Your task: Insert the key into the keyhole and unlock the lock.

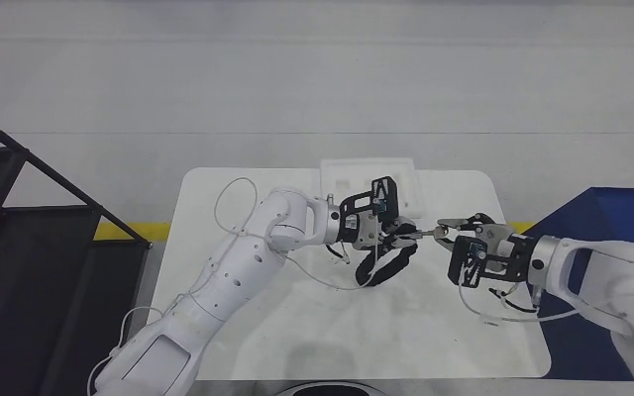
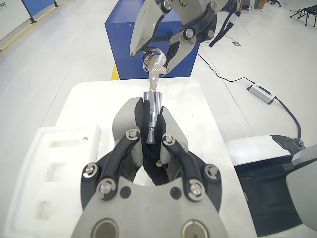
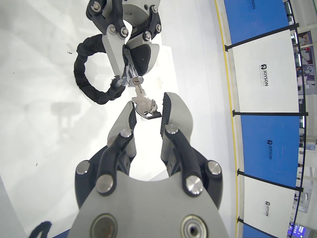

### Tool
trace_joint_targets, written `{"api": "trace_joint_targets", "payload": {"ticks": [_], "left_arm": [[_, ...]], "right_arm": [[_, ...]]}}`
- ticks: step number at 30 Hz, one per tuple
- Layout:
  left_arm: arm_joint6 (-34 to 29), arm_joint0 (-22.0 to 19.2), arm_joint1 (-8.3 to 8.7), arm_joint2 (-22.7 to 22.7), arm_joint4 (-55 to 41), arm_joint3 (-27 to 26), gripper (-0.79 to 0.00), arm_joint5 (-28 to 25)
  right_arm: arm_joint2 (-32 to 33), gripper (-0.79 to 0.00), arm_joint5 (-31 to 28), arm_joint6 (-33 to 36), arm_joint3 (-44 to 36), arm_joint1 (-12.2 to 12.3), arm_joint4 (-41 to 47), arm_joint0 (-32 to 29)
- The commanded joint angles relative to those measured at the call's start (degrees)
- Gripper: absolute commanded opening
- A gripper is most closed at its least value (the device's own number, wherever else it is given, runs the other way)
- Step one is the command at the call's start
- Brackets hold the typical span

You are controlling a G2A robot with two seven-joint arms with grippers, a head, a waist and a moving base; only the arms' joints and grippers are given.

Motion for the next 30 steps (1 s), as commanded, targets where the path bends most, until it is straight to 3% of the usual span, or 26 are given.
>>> {"api": "trace_joint_targets", "payload": {"ticks": [1,4,6,12,18,30], "left_arm": [[-0.2,0.0,0.10,0.0,-0.3,-0.1,-0.785,0.0],[-0.2,-0.1,0.21,0.0,-0.7,-0.1,-0.785,0.0],[-0.2,-0.2,0.27,0.1,-0.8,0.0,-0.785,0.2],[0.0,-0.5,0.39,0.4,-1.2,0.3,-0.785,0.4],[0.7,-1.1,0.27,1.3,-0.9,0.8,-0.785,0.8],[2.5,-3.5,-0.51,4.4,-0.5,3.3,-0.785,0.3]], "right_arm": [[0.0,-0.585,-0.2,-0.8,0.0,0.0,-1.0,-0.2],[0.1,-0.640,-0.9,-1.7,-0.1,0.0,-1.9,-0.5],[0.2,-0.785,-1.2,-2.3,0.0,-0.1,-2.2,-0.7],[0.7,-0.785,-1.1,-3.6,1.1,-0.2,0.3,-0.9],[1.0,-0.785,-3.2,-2.6,3.8,-0.4,10.1,-0.7],[-1.9,-0.785,-3.0,10.2,10.5,0.1,36.8,2.0]]}}
